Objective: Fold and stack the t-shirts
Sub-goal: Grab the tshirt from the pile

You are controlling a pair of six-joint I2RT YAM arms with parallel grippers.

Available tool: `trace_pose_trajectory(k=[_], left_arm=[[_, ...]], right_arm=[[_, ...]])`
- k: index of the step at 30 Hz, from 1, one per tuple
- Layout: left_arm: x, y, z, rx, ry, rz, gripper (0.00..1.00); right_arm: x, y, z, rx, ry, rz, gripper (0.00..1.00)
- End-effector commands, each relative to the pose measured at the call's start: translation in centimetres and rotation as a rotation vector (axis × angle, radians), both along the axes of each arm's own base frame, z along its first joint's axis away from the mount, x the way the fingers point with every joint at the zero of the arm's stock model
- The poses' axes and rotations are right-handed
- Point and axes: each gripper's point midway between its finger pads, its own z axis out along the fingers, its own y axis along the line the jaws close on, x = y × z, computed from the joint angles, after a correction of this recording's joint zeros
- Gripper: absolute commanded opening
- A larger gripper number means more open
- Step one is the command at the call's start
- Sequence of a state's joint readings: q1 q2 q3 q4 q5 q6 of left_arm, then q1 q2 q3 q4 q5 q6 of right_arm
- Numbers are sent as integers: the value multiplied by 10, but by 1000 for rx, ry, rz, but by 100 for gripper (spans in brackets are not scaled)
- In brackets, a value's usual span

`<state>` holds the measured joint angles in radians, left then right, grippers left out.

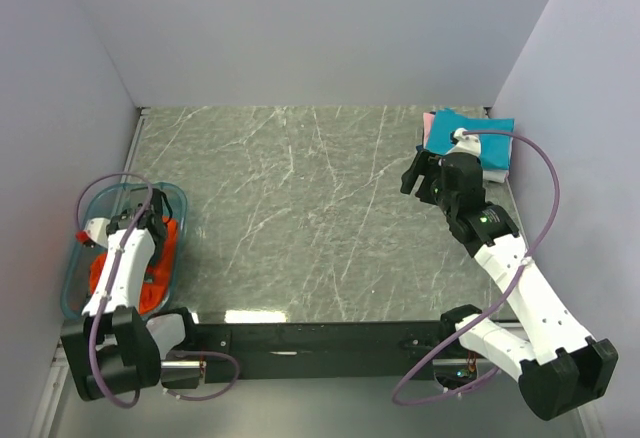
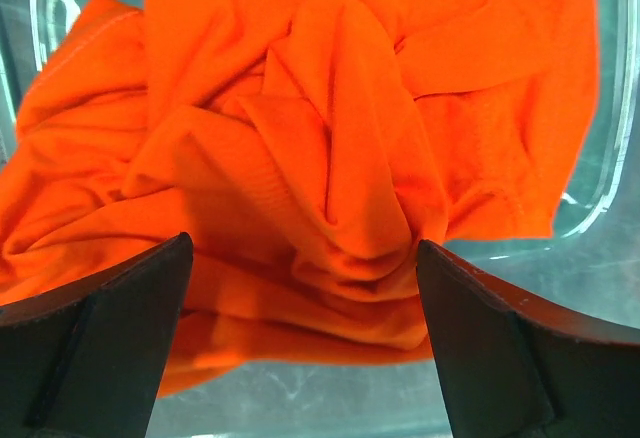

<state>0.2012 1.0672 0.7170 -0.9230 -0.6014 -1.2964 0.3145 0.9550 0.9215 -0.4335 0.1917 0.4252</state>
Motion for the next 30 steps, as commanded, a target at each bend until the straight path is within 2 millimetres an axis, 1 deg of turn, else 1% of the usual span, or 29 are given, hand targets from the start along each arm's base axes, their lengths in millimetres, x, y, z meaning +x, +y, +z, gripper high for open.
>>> trace_pose_trajectory(k=[1, 2, 4, 5, 6, 7, 8, 9, 11, 12, 14, 15, 16, 20, 21, 23, 24, 26, 27, 28, 29, 30], left_arm=[[10, 1, -8, -31, 5, -41, 99], [13, 2, -11, -36, 1, -54, 99], [9, 2, -21, -64, 19, -39, 100], [12, 1, -24, -87, 7, -48, 99], [11, 0, -27, -98, 9, -44, 99], [7, 1, -31, -107, 13, -28, 97], [6, 0, -33, -119, 8, -24, 91], [7, 0, -33, -122, -5, -17, 78], [5, 0, -33, -129, -17, -5, 64], [6, 0, -29, -129, -32, -5, 47], [7, 1, -23, -120, -59, 5, 26], [9, 2, -19, -117, -75, 5, 7], [11, 2, -15, -114, -86, 1, 0], [21, 3, 11, -94, -154, -31, 0], [28, 5, 25, -83, -187, -39, 0], [36, 5, 41, -72, -220, -76, 0], [44, 7, 57, -58, -259, -92, 0], [57, 4, 77, -56, -324, -143, 0], [66, 4, 94, -45, -371, -172, 0], [73, 0, 105, -44, -403, -216, 0], [82, 0, 129, -18, -477, -241, 0], [86, 0, 141, -4, -515, -259, 0]], right_arm=[[7, 0, 13, -4, -48, -10, 83], [8, -1, 13, -3, -49, -10, 82], [7, -1, 13, -5, -50, -11, 82], [7, -2, 12, -9, -46, -13, 83], [6, -2, 13, -8, -50, -15, 82], [6, -2, 13, -10, -49, -15, 82], [6, -3, 12, -12, -48, -18, 82], [6, -4, 13, -13, -52, -21, 82], [5, -4, 13, -14, -50, -19, 83], [6, -4, 12, -14, -48, -19, 82], [6, -3, 11, -13, -45, -15, 82], [7, -1, 12, -10, -46, -11, 82], [7, -1, 11, -11, -43, -8, 82], [9, 2, 13, -3, -40, 4, 82], [9, 3, 12, -4, -37, 9, 82], [9, 3, 13, -1, -40, 8, 81], [9, 5, 12, 1, -39, 15, 81], [9, 5, 14, 3, -43, 17, 81], [9, 6, 14, 6, -43, 20, 81], [9, 6, 14, 7, -44, 22, 81], [8, 6, 14, 8, -42, 21, 81], [8, 6, 15, 10, -45, 22, 80]])
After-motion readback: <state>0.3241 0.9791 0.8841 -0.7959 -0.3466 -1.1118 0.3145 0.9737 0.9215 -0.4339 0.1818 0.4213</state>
